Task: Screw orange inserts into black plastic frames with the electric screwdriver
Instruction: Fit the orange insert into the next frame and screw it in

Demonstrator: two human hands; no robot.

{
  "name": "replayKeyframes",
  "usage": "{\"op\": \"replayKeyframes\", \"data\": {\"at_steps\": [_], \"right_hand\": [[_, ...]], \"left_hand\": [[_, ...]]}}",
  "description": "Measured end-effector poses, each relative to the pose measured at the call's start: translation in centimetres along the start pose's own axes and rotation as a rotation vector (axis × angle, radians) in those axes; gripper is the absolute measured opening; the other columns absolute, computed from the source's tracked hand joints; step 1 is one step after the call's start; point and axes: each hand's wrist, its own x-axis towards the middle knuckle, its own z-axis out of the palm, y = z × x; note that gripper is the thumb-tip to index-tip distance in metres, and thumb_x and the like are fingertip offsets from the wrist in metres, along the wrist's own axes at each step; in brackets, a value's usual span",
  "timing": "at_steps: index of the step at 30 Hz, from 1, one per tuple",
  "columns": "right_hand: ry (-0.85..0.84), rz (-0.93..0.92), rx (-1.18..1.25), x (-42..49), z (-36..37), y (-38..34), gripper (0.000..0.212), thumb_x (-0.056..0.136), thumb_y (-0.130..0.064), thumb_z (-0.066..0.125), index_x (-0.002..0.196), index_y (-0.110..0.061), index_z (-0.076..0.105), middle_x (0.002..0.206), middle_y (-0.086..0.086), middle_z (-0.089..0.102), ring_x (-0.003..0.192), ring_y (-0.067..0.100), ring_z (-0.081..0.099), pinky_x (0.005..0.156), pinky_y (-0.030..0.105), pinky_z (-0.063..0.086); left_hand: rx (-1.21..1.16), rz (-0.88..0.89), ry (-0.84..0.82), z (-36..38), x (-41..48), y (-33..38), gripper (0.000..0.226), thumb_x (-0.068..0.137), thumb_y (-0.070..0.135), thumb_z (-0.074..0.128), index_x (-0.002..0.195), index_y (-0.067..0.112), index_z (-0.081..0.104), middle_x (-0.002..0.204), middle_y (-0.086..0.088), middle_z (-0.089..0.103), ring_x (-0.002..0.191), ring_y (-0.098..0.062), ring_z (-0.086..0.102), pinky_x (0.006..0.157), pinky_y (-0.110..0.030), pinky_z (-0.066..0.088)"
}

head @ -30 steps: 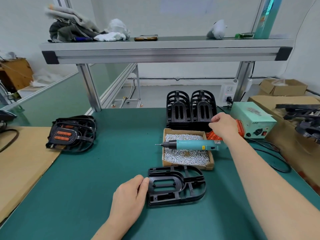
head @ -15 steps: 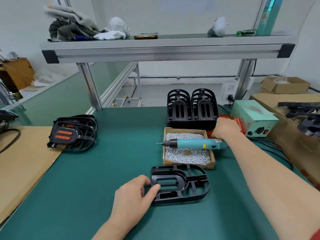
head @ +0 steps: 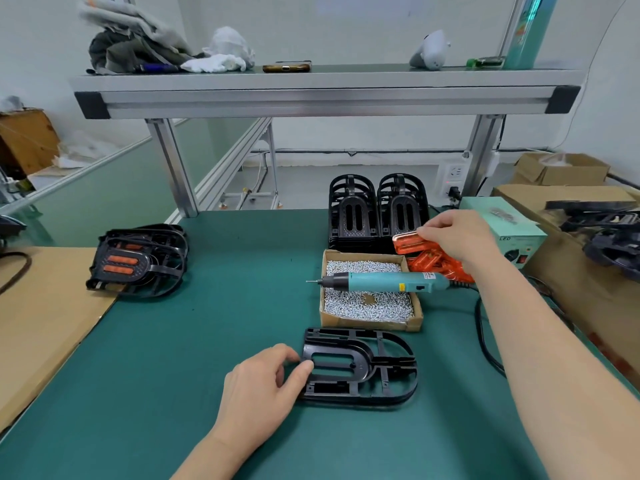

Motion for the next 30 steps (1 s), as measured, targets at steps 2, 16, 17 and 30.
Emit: {"op": "replayKeyframes", "data": {"at_steps": [2, 16, 17, 30], "right_hand": [[-0.054, -0.007, 0.174, -2.0, 0.8, -0.7, 0.009, 0.084, -0.026, 0.081, 0.078, -0.026, 0.076, 0.088, -0.002, 0.074, 0.084, 0.020, 0.069, 0.075, 0.038, 0.058], [-0.292, -0.067, 0.356, -11.4, 7.3, -1.5, 0.015, 0.085, -0.018, 0.082, 0.072, -0.021, 0.075, 0.058, -0.016, 0.064, 0.054, -0.003, 0.052, 0.062, 0.020, 0.041], [-0.296, -0.062, 0.355, -11.7, 7.7, -1.3, 0.015, 0.084, -0.020, 0.082, 0.071, -0.021, 0.075, 0.058, -0.017, 0.064, 0.055, -0.002, 0.052, 0.064, 0.023, 0.041], [-0.338, -0.107, 0.251, -15.6, 11.3, -0.8, 0.011, 0.080, -0.030, 0.084, 0.073, -0.029, 0.076, 0.066, -0.017, 0.069, 0.056, -0.002, 0.055, 0.061, 0.024, 0.045]], "left_hand": [[-0.006, 0.001, 0.015, 0.1, 0.0, -0.1, 0.024, 0.086, 0.061, 0.057, 0.084, 0.038, 0.059, 0.076, 0.017, 0.058, 0.070, -0.007, 0.055, 0.058, -0.020, 0.039], [-0.167, 0.078, 0.101, 0.5, 0.1, -0.6, 0.033, 0.081, 0.060, 0.058, 0.109, 0.043, 0.054, 0.085, 0.014, 0.056, 0.064, -0.011, 0.055, 0.064, -0.029, 0.050], [-0.179, 0.079, 0.108, 0.5, 0.0, -0.6, 0.035, 0.081, 0.059, 0.059, 0.111, 0.043, 0.054, 0.086, 0.014, 0.056, 0.064, -0.011, 0.055, 0.064, -0.029, 0.050], [-0.203, 0.191, 0.143, -0.7, -0.2, 0.9, 0.051, 0.083, 0.041, 0.072, 0.126, 0.015, 0.063, 0.100, 0.009, 0.060, 0.091, -0.004, 0.058, 0.085, -0.017, 0.046]]}}
